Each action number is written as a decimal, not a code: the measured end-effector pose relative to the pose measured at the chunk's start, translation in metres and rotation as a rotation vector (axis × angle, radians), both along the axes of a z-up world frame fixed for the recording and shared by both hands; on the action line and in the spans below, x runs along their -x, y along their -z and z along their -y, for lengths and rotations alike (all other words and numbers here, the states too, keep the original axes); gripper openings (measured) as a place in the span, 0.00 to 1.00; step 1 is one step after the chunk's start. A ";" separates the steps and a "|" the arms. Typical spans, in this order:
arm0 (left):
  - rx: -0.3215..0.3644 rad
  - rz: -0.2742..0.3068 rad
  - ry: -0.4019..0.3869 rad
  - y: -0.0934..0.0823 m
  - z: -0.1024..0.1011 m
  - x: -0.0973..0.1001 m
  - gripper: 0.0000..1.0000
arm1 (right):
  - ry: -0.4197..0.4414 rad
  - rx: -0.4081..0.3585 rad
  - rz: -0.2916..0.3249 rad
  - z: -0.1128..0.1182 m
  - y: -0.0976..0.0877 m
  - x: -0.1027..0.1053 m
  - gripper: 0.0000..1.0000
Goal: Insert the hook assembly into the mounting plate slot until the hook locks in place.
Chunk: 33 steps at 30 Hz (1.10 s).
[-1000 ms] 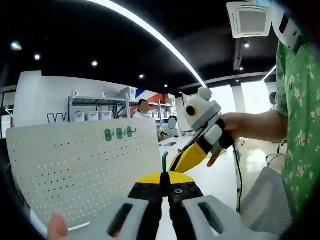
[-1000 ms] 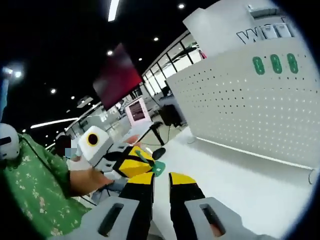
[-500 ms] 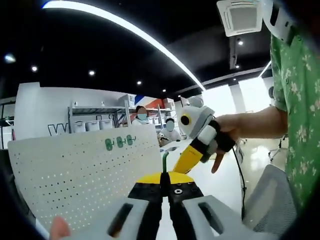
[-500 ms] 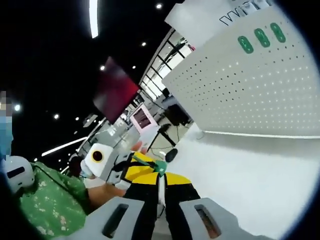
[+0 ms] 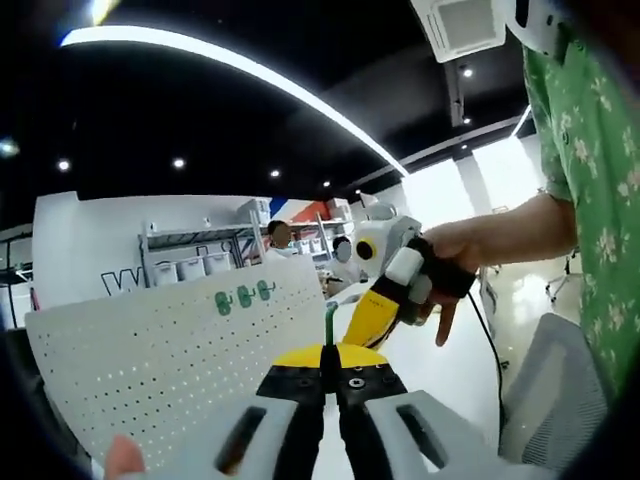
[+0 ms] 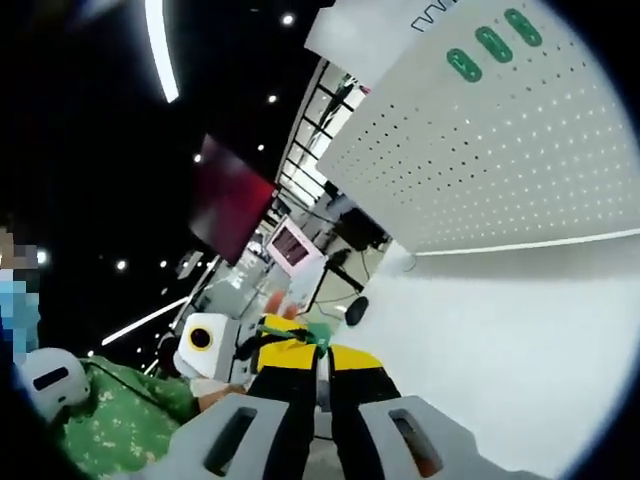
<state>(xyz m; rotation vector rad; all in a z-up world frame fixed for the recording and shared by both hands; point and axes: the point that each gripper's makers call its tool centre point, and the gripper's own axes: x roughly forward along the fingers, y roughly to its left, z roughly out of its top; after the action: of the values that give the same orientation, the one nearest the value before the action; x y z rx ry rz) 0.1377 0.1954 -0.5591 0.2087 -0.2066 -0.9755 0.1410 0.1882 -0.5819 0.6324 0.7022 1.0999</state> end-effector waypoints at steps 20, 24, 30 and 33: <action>-0.151 -0.021 -0.057 0.013 -0.001 -0.001 0.06 | 0.040 0.155 0.199 0.001 -0.002 -0.006 0.00; -0.249 -0.002 -0.105 0.019 -0.002 -0.005 0.04 | 0.060 0.243 0.273 0.003 0.001 -0.011 0.00; -0.375 0.043 -0.144 0.029 0.002 -0.007 0.04 | 0.068 0.367 0.360 0.003 0.007 -0.014 0.00; -0.396 0.060 -0.158 0.029 0.005 -0.009 0.04 | 0.067 0.386 0.377 0.001 0.007 -0.014 0.00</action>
<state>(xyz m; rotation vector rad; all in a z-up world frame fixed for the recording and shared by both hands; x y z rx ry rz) 0.1463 0.1902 -0.5884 0.6088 -0.0480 -0.8466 0.1546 0.1876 -0.5885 0.1118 0.5394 0.9518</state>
